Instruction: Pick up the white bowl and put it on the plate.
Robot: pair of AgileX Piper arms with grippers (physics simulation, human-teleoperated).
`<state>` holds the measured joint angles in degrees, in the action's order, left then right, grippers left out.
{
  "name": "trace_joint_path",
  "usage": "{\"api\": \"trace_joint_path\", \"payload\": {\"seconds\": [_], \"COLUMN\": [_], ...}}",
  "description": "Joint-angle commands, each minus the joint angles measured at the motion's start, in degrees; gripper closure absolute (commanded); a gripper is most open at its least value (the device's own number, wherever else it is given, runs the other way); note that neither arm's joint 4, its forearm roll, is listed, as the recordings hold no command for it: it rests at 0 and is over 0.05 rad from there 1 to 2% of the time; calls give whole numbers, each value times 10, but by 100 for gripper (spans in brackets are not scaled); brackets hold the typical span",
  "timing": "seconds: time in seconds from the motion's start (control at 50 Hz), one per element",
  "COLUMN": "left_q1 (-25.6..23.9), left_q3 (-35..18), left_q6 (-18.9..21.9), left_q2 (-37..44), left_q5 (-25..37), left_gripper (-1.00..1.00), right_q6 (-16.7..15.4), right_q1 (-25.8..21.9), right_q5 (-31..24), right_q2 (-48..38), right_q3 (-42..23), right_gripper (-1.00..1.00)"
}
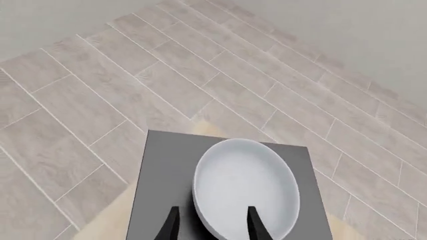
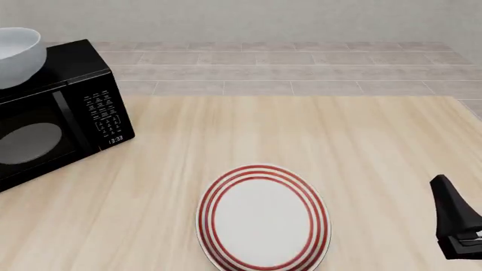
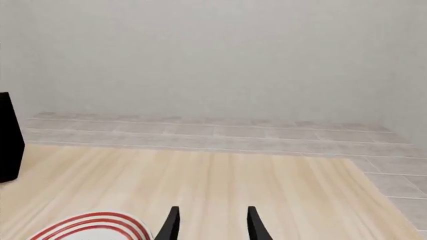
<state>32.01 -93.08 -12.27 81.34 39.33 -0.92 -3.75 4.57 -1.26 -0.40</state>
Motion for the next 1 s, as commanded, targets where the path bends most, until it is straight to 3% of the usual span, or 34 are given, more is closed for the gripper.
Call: {"api": "trace_joint_path", "payload": {"seconds": [0.02, 0.2, 0.22, 0.3, 1.0], "left_q1": [10, 9, 15, 18, 7], "left_q3": [-27, -24, 1, -41, -102], "left_q6": [-1, 3, 7, 10, 6], "left_q2": [39, 52, 52, 78, 180], "left_q5": [21, 20, 2, 38, 62], "left_gripper": [-100, -100, -100, -100, -100], "right_q6": [0, 1, 0, 0, 0], "right_q1": [-4, -6, -5, -5, -5], "right_q5": [4, 6, 6, 12, 13], "right_q2": [-3, -4, -4, -9, -15], "right_q3": [0, 2, 2, 2, 3], "right_gripper": [-100, -100, -100, -100, -100]}}
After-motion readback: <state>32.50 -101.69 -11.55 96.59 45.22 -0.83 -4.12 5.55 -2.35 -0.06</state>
